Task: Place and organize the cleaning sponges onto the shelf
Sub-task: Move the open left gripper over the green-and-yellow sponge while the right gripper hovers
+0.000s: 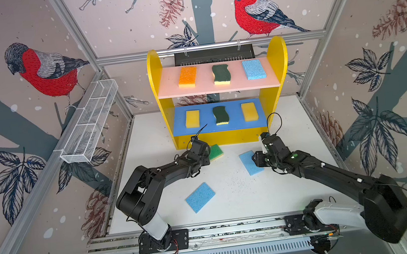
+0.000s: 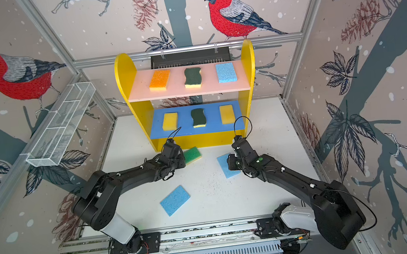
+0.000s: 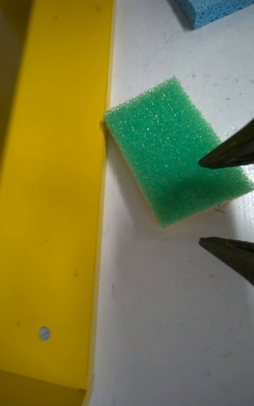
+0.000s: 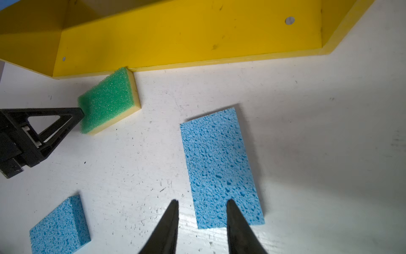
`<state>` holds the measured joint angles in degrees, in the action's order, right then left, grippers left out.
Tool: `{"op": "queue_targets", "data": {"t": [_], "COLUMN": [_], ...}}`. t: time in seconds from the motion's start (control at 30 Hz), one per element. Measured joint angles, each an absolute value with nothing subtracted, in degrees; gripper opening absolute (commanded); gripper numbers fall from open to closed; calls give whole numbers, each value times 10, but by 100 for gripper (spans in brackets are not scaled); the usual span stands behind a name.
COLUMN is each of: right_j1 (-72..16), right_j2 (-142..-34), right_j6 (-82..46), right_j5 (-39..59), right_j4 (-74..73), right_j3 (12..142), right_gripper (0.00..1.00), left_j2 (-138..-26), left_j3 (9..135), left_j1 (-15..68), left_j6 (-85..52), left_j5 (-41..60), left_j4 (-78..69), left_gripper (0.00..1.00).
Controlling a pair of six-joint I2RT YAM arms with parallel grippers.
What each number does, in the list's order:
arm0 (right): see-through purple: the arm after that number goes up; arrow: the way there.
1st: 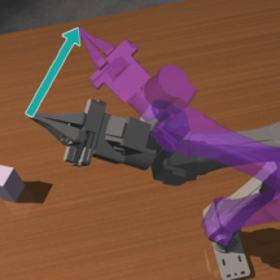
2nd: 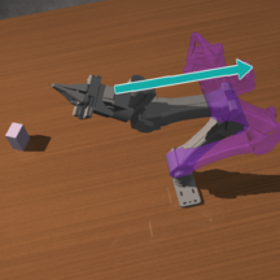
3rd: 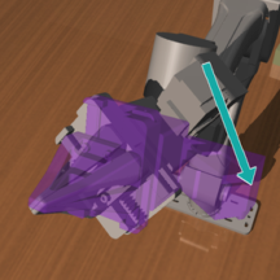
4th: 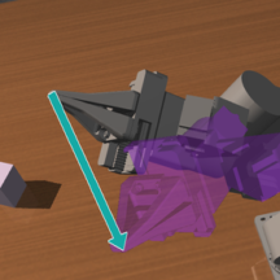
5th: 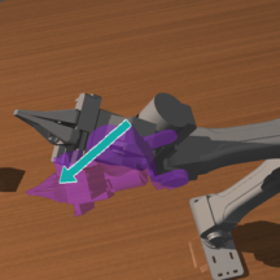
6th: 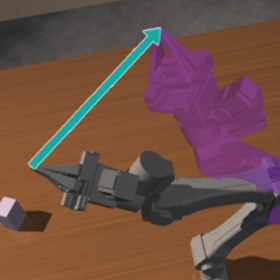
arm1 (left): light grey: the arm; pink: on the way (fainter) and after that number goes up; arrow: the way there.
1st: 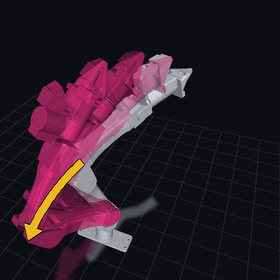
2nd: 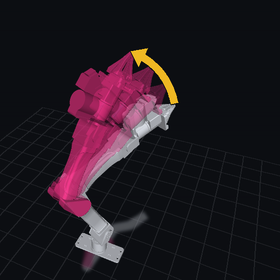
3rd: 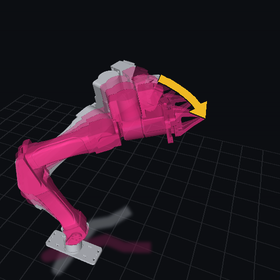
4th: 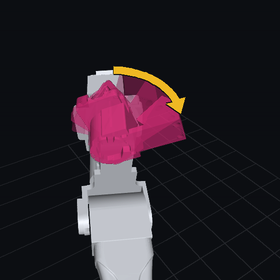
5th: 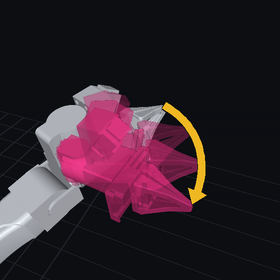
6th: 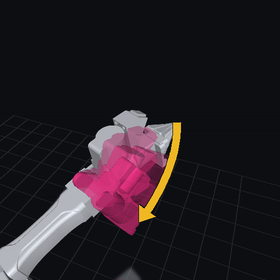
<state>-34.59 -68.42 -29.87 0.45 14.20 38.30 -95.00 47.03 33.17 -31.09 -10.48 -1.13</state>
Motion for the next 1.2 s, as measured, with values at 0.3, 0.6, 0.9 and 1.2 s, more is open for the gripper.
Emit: {"op": "queue_targets", "data": {"t": [0.3,0.6,0.9,1.2], "right_j1": [-345,-344,-343,-341], "right_j2": [-676,-670,-659,-649], "right_j6": [-298,-298,-298,-298], "right_j5": [3,3,3,3], "right_j4": [143,149,149,150], "right_j3": [379,369,358,350], "right_gripper": [38,39,40,40], "left_j2": [-953,-957,-970,-984], "left_j3": [471,470,476,493], "left_j1": [334,343,364,385], "left_j6": [-311,-317,-326,-328], "left_j5": [-75,-55,-30,-11], "left_j4": [-20,-23,-23,-25], "left_gripper": [50,49,48,48]}}
